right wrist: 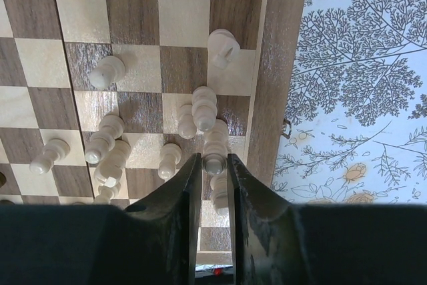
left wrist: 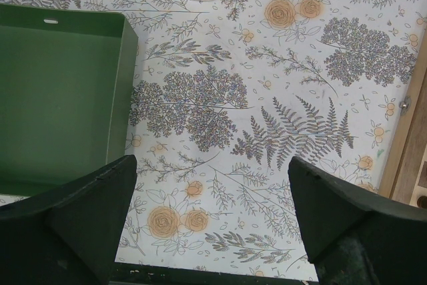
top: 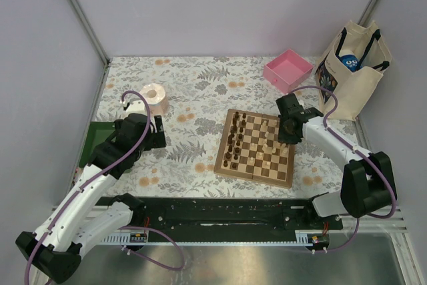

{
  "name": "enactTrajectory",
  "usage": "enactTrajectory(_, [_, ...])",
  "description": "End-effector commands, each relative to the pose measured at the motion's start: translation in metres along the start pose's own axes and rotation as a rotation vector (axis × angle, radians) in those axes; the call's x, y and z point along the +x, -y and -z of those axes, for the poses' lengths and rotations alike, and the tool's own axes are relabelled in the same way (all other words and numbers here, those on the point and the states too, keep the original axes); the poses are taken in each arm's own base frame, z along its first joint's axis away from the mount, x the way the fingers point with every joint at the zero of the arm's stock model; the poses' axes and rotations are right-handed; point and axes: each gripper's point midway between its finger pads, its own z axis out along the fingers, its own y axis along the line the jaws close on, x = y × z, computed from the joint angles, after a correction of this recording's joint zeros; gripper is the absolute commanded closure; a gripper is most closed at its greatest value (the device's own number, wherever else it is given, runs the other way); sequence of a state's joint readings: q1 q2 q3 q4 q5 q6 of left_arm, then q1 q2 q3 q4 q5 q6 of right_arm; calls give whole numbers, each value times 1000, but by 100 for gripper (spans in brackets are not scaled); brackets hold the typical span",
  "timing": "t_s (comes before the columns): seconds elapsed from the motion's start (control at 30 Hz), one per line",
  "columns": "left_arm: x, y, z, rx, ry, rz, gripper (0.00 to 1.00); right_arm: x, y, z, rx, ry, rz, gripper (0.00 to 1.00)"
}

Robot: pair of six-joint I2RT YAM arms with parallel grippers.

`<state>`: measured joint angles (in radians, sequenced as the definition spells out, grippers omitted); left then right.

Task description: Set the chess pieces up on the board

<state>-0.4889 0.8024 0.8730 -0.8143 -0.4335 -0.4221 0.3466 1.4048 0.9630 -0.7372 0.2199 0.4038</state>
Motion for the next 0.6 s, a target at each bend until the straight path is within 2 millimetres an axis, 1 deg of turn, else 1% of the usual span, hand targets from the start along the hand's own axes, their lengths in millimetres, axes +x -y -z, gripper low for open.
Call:
enactTrajectory(0.0, [-7, 1, -1, 4, 25, 6, 1, -17, 1, 3, 11, 46, -11, 80])
enactTrajectory(0.23, [-6, 1, -1, 3, 22, 4, 1, -28, 7, 14, 25, 95, -31, 81])
enactTrajectory(0.33, [-7, 1, 0, 4, 24, 7, 1, -30, 10, 16, 35, 99, -31, 81])
enactTrajectory(0.47, [-6, 1, -1, 5, 23, 5, 1, -28, 14, 15, 48, 100, -37, 81])
enactTrajectory(0.57, [-6, 1, -1, 6, 23, 4, 1, -27, 11, 13, 32, 93, -39, 81])
